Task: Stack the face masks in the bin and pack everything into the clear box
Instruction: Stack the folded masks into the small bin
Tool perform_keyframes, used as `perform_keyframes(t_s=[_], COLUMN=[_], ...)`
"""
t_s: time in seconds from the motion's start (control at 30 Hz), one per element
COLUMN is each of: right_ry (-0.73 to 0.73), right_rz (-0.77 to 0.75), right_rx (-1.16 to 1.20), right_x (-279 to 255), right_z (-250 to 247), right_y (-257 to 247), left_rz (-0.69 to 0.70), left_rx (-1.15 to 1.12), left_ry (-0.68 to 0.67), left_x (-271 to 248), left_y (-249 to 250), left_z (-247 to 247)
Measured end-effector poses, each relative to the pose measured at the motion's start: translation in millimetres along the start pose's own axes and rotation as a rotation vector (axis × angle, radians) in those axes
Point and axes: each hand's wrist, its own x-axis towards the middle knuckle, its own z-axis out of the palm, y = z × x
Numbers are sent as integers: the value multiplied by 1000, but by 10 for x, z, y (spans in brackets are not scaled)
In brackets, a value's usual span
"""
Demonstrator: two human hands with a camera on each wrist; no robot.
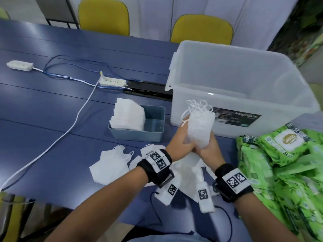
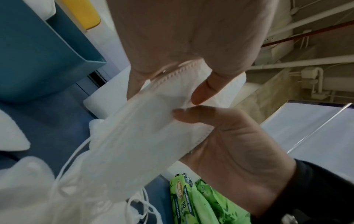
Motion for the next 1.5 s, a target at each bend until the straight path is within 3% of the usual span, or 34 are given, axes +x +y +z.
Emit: perform_keyframes(t_s=[0.1,0.27,0.53,0.73,0.87,1.1,1.2,1.3,1.4,1.5], right_ry=[29,12,100,48,21,-143,-167,-169,-222,-280], right_rz=[16,25,8,80,113,-118,-158,-160,-130,-90], right_rx=[-61,-92,-30,-82,-119,-121,-81,-8,61,28], right_x=[-2,-25,67,-60,-21,262,428,588,716,784], right_z=[-15,63,44,124,39,185,339,483,688,925], right_y=[145,178,85,364,336,-352,-584,-737,-818,-808], left_rz=[-13,-175,-108,-228,-286,-203,-145,-229,-283,-210], left_rx=[-36,36,5,38,33,24,203,480,827,1025], left_ry=[-15,44,108,79,-28,33,137,198,173,83], left_x=[-27,-47,23,-205,-173,-18,-117,-318,-527,-631], left_y=[-141,-422,-229,-526,-477,-25,56,-30,-206,-365], left_z=[-5,118,88,68,-107,-659,-1003,-1405,-1737,-1881])
